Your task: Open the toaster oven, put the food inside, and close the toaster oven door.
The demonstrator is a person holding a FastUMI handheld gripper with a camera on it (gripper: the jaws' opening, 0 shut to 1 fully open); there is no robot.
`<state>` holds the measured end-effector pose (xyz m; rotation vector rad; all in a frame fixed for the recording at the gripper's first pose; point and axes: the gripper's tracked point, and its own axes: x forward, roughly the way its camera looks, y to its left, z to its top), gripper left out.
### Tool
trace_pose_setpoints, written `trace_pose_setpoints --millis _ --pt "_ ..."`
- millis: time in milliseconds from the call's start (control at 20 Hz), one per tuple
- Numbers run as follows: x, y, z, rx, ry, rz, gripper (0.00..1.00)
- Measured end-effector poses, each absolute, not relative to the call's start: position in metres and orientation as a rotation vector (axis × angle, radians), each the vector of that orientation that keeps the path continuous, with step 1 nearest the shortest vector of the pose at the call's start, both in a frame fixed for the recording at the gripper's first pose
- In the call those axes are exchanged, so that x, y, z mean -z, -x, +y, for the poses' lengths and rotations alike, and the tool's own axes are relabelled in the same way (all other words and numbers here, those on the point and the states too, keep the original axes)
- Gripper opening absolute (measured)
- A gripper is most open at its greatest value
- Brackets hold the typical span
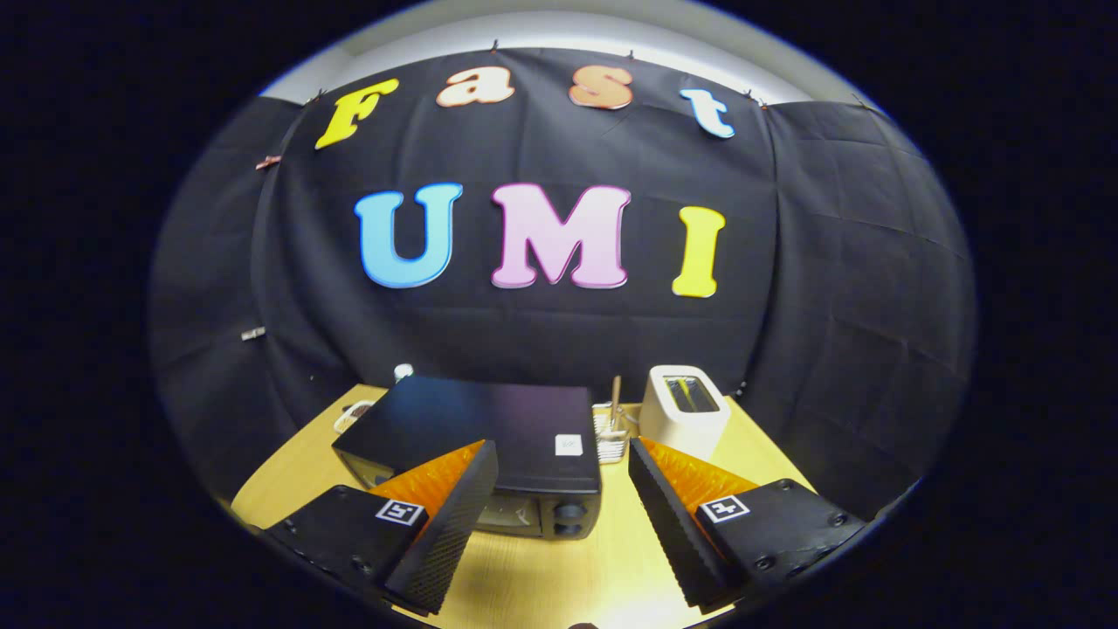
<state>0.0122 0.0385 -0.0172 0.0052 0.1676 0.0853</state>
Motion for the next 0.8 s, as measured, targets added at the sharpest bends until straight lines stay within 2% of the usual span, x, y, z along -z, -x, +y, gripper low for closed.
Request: trace_pose_setpoints --millis 350,800 --pt "-0.043 0.015 -0.032 0.010 -0.105 0.045 1.00" --pt "-0.039 0.039 -0.040 -0.021 -0.102 0.047 0.99"
